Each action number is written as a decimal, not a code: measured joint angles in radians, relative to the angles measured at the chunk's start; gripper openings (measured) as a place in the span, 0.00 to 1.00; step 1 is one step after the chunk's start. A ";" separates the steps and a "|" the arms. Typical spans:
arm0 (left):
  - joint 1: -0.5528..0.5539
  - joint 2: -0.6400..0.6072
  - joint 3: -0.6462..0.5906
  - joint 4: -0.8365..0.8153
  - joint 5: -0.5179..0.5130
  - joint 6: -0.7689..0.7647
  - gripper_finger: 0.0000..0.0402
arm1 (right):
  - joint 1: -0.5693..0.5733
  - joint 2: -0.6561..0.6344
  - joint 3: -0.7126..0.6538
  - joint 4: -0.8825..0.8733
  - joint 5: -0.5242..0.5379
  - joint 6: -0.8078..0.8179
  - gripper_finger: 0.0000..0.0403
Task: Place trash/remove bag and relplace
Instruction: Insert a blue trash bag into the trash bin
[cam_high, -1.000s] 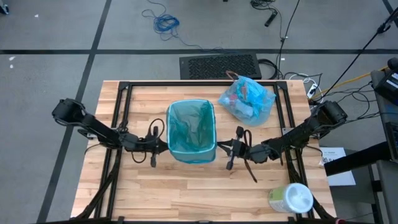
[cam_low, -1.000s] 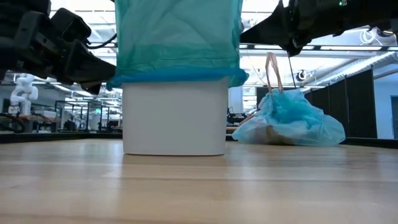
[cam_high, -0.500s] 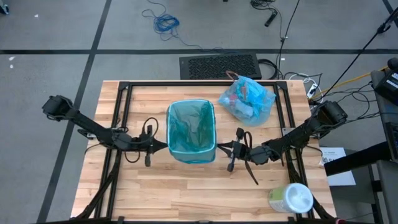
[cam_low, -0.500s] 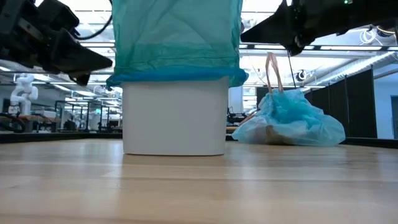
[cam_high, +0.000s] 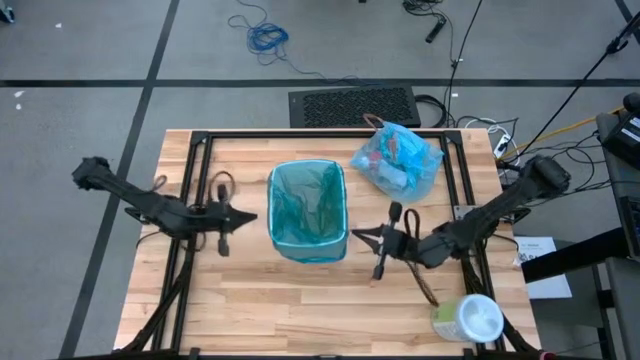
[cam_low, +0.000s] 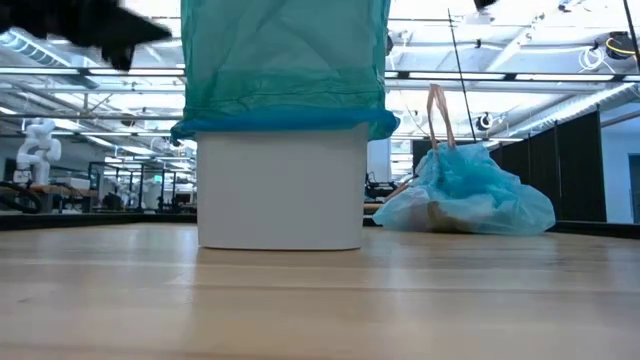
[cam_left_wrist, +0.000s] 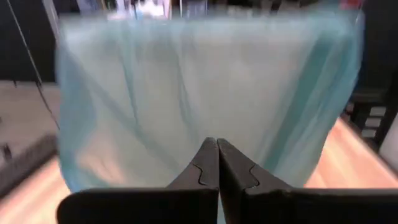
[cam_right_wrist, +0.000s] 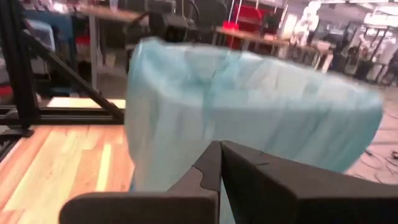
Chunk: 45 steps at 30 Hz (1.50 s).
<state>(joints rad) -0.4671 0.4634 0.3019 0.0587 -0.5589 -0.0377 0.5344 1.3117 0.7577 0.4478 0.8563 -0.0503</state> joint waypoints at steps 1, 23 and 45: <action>0.000 -0.012 0.024 -0.006 0.000 0.024 0.00 | -0.012 -0.011 0.071 -0.123 -0.008 0.026 0.00; 0.001 -0.080 0.134 -0.040 -0.326 0.209 0.00 | -0.457 0.713 1.569 -1.586 -0.680 0.403 0.00; 0.001 -0.080 0.134 -0.044 -0.333 0.202 0.00 | -0.515 0.865 1.568 -1.729 -0.705 0.450 0.00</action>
<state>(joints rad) -0.4664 0.3836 0.4362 0.0151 -0.8921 0.1638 0.0193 2.1769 2.3257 -1.2816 0.1509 0.4000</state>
